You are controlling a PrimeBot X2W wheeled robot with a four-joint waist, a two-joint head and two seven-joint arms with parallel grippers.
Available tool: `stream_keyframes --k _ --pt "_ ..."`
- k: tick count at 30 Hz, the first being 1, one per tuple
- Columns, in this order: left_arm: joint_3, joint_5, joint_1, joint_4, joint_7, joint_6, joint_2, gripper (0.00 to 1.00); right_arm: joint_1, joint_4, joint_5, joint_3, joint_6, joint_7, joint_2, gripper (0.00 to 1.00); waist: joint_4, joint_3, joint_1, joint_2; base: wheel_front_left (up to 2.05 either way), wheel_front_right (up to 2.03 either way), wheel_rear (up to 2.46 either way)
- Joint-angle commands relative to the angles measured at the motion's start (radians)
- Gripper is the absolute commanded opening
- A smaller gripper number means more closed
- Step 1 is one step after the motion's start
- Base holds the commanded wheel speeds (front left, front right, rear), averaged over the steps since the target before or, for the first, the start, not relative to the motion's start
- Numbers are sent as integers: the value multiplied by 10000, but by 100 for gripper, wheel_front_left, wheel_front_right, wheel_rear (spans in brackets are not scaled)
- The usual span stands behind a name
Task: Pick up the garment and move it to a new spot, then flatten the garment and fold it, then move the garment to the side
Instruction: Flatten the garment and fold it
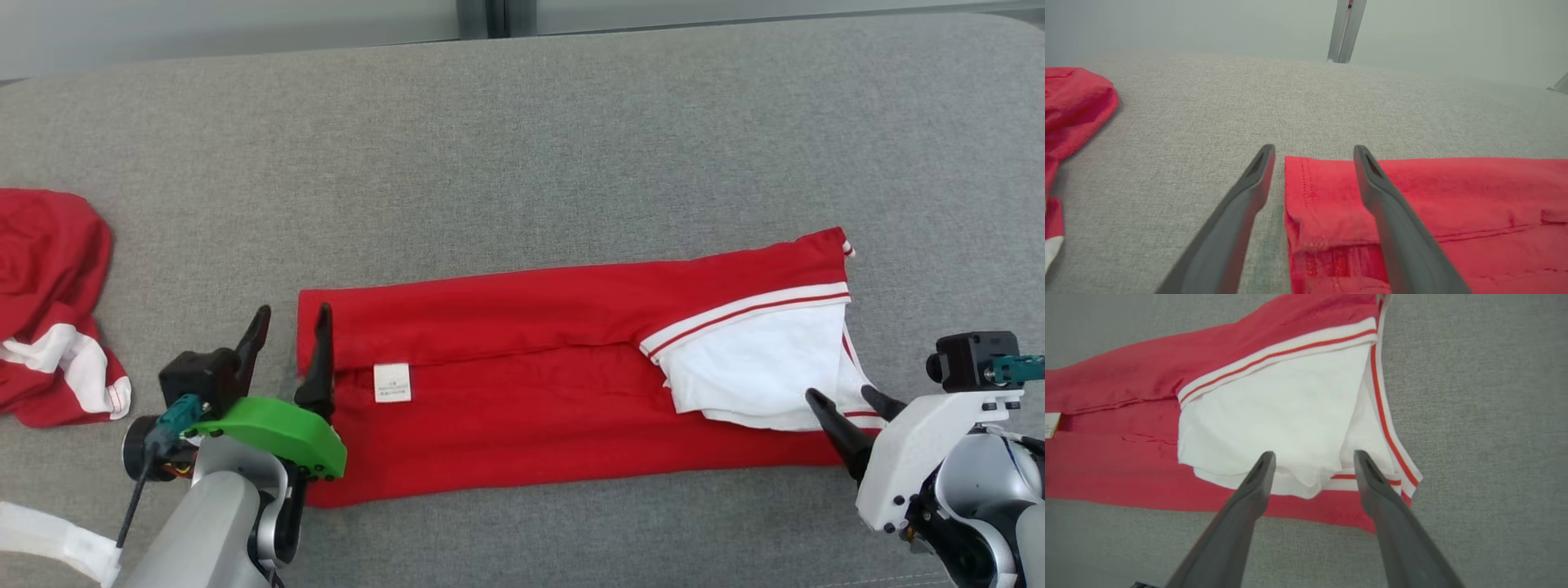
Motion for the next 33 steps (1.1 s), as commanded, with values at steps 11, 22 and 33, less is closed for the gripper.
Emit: stream_keyframes --k 11,22,33 --pt "3210 1987 2367 -3381 -71 -963 -1338 100 -1341 1356 -691 -797 -14 -592 370 100 126 -448 0 0 0 0 0" --pt "4533 2983 3194 -3923 -73 -1753 -2092 100 -2581 3594 -1198 -1265 -12 -496 329 100 548 -381 0 0 0 0 0" --pt "4740 3199 3111 -3894 -74 -1936 -2185 100 -3001 5111 -1693 -1607 -12 -655 378 100 860 -127 0 0 0 0 0"
